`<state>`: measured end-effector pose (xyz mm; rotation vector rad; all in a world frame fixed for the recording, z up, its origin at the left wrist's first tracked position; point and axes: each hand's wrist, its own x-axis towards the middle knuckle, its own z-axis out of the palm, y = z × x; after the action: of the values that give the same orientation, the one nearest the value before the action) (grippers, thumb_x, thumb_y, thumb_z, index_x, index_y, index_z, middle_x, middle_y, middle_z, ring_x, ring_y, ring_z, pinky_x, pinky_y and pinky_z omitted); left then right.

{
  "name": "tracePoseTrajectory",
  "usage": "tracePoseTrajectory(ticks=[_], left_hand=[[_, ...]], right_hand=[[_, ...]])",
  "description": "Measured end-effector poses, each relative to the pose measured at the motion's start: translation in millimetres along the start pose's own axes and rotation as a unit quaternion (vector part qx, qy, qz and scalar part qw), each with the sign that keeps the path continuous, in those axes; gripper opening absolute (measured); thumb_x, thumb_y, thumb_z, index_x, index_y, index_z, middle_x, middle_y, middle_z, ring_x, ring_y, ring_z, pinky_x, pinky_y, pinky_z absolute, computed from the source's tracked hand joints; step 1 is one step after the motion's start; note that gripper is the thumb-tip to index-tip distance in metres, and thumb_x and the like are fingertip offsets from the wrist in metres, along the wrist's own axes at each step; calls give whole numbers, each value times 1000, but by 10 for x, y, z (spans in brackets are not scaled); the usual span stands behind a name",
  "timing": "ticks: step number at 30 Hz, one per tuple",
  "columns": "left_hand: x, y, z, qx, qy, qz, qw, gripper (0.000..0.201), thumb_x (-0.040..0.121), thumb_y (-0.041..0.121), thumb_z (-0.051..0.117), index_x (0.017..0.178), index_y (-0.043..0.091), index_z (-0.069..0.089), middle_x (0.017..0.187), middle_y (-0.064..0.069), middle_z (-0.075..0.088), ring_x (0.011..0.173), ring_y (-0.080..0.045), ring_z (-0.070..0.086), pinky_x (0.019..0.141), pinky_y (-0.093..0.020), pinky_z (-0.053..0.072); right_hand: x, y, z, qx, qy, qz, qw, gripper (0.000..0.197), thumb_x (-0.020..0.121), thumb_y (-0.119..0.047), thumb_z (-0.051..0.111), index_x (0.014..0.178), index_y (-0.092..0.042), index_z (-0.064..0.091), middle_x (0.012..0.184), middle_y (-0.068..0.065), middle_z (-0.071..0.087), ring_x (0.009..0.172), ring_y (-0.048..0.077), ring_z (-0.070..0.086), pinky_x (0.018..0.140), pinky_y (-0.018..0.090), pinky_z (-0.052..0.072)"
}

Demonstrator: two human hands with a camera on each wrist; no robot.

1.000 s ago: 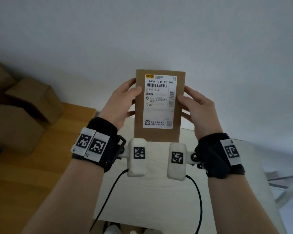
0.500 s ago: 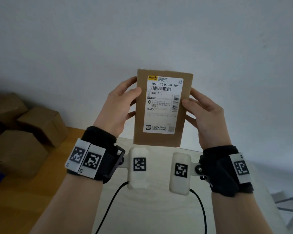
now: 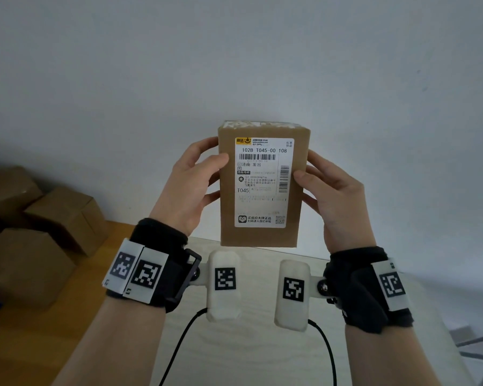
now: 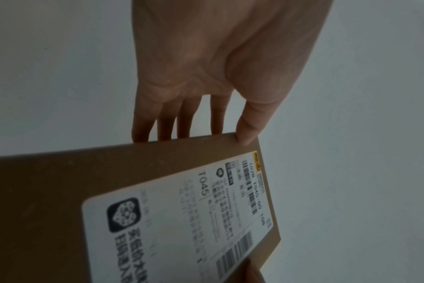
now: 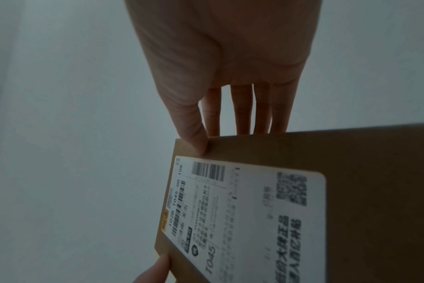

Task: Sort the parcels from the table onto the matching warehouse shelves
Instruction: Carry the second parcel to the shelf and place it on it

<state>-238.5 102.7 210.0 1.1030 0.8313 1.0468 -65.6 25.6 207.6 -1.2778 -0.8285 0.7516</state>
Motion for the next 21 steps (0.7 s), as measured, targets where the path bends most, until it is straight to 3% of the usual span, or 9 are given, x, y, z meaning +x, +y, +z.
tracePoseTrajectory(ticks=[4,9,13,21], left_hand=[[23,-4,4,-1,2,-1,1000,25,95,15,52,115,29,59,69,15,73,82,-11,65,80,-35,49],[51,4,0,2,7,-2,1000,24,95,17,52,114,29,59,70,14,73,86,-13,65,85,-38,49],[70,14,1,3,10,-2,1000,24,94,17,53,114,30,60,71,13,73,88,-15,64,90,-42,47],[109,17,-1,-1,13,-3,1000,25,95,17,52,117,28,58,69,14,73,85,-13,65,85,-38,50]], right_hand=[[28,11,0,2,-1,-2,1000,44,85,-2,63,127,-15,64,111,10,74,98,13,68,87,27,56],[52,16,16,-2,-2,-2,1000,44,85,-3,64,127,-15,64,111,9,74,108,21,68,93,33,56],[83,9,26,0,-4,-4,1000,44,85,-3,64,127,-16,64,110,8,74,104,18,69,90,31,56],[128,20,37,1,-8,-6,1000,44,85,-2,63,127,-15,64,111,9,74,96,12,69,87,28,56]])
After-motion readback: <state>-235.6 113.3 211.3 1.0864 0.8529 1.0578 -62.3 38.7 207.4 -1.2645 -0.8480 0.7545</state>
